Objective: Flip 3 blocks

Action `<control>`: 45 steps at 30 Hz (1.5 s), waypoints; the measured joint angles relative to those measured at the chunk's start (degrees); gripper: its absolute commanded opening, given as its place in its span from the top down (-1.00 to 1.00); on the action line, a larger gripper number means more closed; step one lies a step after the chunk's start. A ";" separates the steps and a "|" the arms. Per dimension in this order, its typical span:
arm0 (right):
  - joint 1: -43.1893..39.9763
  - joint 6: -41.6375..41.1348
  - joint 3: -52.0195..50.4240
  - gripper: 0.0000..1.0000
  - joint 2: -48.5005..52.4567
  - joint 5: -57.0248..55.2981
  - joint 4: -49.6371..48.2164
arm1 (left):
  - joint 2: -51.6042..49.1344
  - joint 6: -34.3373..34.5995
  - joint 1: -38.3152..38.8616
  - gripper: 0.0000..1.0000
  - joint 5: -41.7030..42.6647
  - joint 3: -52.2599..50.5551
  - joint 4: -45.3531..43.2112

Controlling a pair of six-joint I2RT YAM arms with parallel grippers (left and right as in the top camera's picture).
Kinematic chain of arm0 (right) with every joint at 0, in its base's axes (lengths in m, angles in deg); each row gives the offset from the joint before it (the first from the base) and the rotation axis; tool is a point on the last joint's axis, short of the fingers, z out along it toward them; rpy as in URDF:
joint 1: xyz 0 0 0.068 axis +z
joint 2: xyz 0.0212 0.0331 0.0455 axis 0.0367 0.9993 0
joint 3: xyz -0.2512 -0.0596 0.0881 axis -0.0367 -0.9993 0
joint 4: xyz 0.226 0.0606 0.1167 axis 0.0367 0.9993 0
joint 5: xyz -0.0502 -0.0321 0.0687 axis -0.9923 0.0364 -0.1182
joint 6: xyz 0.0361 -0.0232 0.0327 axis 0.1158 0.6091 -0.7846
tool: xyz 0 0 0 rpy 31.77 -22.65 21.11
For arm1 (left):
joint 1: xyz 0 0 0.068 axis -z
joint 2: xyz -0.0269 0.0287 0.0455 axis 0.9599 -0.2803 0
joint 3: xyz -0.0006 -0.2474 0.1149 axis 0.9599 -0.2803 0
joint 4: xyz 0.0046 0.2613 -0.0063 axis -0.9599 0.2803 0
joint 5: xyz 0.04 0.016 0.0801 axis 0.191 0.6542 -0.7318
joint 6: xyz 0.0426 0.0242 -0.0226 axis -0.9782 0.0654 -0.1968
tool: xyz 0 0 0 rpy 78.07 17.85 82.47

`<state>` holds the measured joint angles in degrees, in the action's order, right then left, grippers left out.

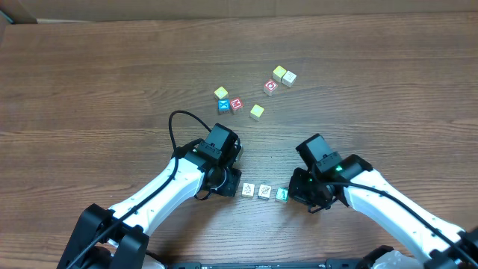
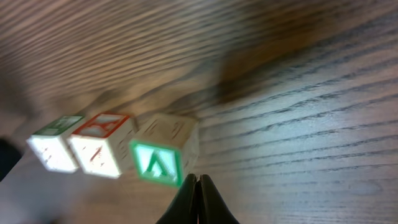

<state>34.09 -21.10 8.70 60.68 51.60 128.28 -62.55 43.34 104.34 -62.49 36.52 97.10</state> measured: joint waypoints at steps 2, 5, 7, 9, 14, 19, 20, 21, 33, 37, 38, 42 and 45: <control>0.13 -1.60 0.00 0.92 1.97 -0.63 -1.11 | 0.00 0.00 0.00 0.92 0.24 0.00 -0.02; 0.28 -3.39 0.00 0.92 4.52 -1.09 -3.28 | 0.00 -0.11 0.00 0.92 0.46 0.00 -0.02; 0.31 -4.09 0.00 0.92 5.60 -1.11 -3.98 | 0.00 -0.22 0.00 0.92 0.48 0.00 -0.02; 0.31 -4.46 0.00 0.92 6.34 -1.09 -4.26 | 0.00 -0.22 0.00 0.92 0.50 0.00 -0.02; 0.31 -5.07 0.00 0.92 6.62 -0.79 -4.28 | 0.00 -0.22 0.00 0.92 0.66 0.00 -0.02; 0.63 -5.18 0.00 0.92 6.62 -0.07 -4.33 | 0.00 -0.24 0.00 0.91 0.66 0.00 -0.02; 0.92 -5.27 0.00 0.92 6.62 -0.02 -4.37 | 0.00 -0.26 0.00 0.91 0.66 0.00 -0.02; 1.40 -5.25 0.00 0.92 6.62 0.17 -4.52 | 0.00 -0.42 0.00 0.91 0.66 0.00 -0.02; 4.85 -7.50 0.00 0.92 6.62 1.11 -7.21 | 0.00 -1.99 0.00 0.92 0.66 -0.37 0.09; 4.85 -7.87 0.00 0.92 6.62 1.20 -7.87 | 0.00 -2.78 0.00 0.91 0.83 -1.86 -0.02; 4.85 -7.89 0.00 0.92 6.62 1.20 -8.00 | 0.00 -2.89 0.00 0.92 1.11 -2.16 -0.02; 4.85 -8.04 0.00 0.92 6.62 1.22 -8.31 | 0.00 -3.06 0.00 0.92 2.49 -2.80 -0.35; 4.85 -8.02 0.00 0.92 6.62 1.27 -8.39 | 0.00 -3.13 0.00 0.92 3.23 -2.82 -1.38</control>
<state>38.94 -29.13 8.70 67.31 52.87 119.89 -62.55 40.21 104.34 -59.26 33.70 95.72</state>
